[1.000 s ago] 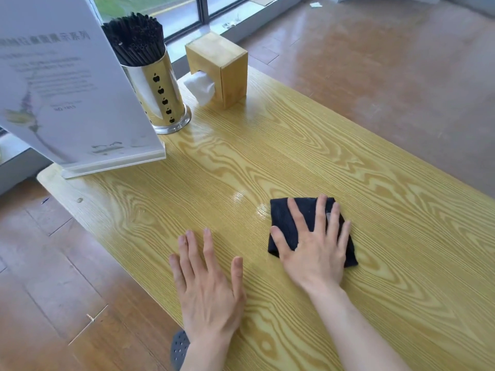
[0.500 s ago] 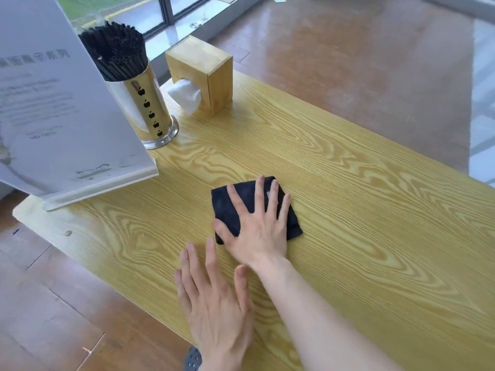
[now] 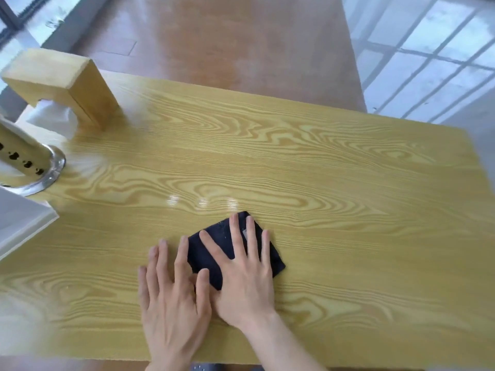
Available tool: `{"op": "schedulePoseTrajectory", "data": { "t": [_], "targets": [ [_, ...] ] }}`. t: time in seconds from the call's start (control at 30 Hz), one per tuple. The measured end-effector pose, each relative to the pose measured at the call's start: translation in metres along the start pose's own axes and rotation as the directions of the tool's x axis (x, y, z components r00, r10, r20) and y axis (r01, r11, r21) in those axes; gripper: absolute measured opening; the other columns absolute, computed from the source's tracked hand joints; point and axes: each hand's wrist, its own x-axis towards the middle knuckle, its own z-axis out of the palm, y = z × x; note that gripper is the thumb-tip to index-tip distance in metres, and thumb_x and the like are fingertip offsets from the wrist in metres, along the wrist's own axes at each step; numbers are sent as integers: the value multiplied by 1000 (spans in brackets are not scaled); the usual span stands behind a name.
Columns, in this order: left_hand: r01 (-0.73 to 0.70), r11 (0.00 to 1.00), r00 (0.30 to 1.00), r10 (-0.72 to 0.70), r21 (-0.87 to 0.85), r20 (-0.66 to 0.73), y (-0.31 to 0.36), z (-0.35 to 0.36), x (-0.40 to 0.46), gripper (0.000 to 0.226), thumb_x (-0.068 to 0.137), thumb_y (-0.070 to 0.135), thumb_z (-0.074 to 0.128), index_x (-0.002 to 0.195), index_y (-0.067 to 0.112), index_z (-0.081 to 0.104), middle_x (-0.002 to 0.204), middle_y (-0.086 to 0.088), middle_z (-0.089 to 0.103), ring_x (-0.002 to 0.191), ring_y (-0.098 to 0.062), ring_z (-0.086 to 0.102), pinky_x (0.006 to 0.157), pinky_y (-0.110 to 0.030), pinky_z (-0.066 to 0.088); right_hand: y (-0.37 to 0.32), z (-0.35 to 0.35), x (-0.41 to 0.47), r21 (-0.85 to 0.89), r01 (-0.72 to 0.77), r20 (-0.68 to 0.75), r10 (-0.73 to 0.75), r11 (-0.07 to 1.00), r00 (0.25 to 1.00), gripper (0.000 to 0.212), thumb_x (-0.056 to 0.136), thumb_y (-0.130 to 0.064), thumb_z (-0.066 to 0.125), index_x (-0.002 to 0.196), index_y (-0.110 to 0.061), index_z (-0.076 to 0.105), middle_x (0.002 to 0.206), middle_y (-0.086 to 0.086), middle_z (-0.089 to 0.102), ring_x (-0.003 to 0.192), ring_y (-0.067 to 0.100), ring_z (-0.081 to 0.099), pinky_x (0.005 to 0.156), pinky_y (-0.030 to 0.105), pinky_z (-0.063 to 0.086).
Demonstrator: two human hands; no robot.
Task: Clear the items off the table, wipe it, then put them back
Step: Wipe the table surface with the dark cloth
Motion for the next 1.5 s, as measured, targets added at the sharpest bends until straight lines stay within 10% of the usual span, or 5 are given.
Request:
{"op": "schedulePoseTrajectory", "data": {
  "t": [0.9,1.3,1.5],
  "targets": [
    [-437,870,887,375,229,270,115,53,-82,88,87,76,39,160,30,18,169,-5,18,158,-27,8,127,-49,8,263,-46,-194,-85,-520,3,522,850,853,79,92,-81,19,159,-45,-1,171,10,-9,157,39,-5,123,63,13],
    [-382,893,909,317,238,270,133,14,-80,86,89,81,27,160,34,15,169,1,12,158,-23,3,125,-43,5,231,-94,-168,-20,-475,12,475,880,880,87,89,-85,20,160,-38,6,171,12,-4,156,39,-11,123,66,1],
    [-304,944,940,275,127,201,126,-47,-59,86,88,83,23,160,40,4,170,8,8,157,-15,-1,125,-36,-2,171,-128,-113,50,-275,70,272,960,960,85,88,-83,12,156,-42,-18,167,5,-24,154,26,-26,126,56,-5]
  ]
}}
